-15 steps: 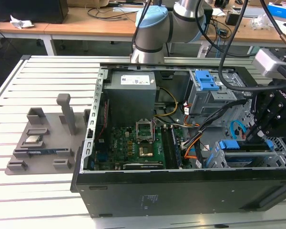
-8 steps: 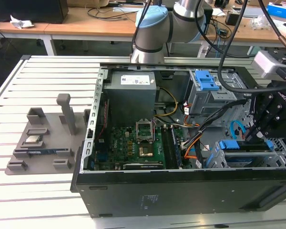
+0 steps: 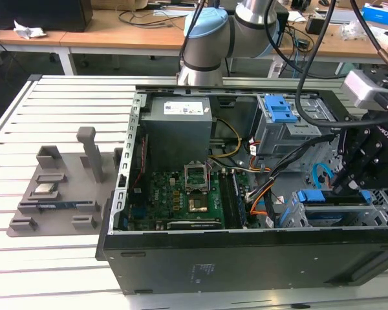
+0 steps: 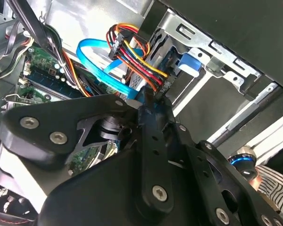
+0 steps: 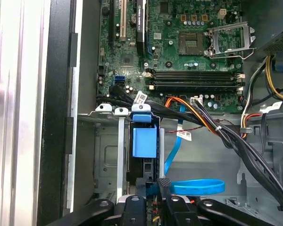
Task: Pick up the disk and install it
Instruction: 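Insert the second disk wire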
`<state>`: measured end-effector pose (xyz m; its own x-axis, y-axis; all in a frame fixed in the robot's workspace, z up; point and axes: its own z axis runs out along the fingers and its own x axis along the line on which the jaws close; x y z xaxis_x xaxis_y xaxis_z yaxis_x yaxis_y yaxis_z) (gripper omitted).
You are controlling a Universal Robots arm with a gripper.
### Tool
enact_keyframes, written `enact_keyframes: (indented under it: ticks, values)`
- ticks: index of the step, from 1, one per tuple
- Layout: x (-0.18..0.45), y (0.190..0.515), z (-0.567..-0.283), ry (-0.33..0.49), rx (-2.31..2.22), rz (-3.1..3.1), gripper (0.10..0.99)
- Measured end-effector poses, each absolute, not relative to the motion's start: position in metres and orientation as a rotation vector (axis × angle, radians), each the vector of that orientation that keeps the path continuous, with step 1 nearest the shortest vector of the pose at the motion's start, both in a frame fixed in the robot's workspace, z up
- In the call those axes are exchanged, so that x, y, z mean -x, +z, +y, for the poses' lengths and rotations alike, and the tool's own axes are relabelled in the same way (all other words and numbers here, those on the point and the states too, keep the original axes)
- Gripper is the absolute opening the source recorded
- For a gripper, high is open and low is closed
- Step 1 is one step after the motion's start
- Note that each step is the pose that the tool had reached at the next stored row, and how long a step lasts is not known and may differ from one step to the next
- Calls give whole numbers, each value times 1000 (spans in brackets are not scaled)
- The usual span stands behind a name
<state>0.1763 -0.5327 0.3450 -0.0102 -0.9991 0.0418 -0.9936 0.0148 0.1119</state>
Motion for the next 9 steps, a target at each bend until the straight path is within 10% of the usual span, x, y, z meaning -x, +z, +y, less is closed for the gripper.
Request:
enact_keyframes:
  ticks: [9]
  values:
    - [-176,384,-525,-75,-2130,-2157,106]
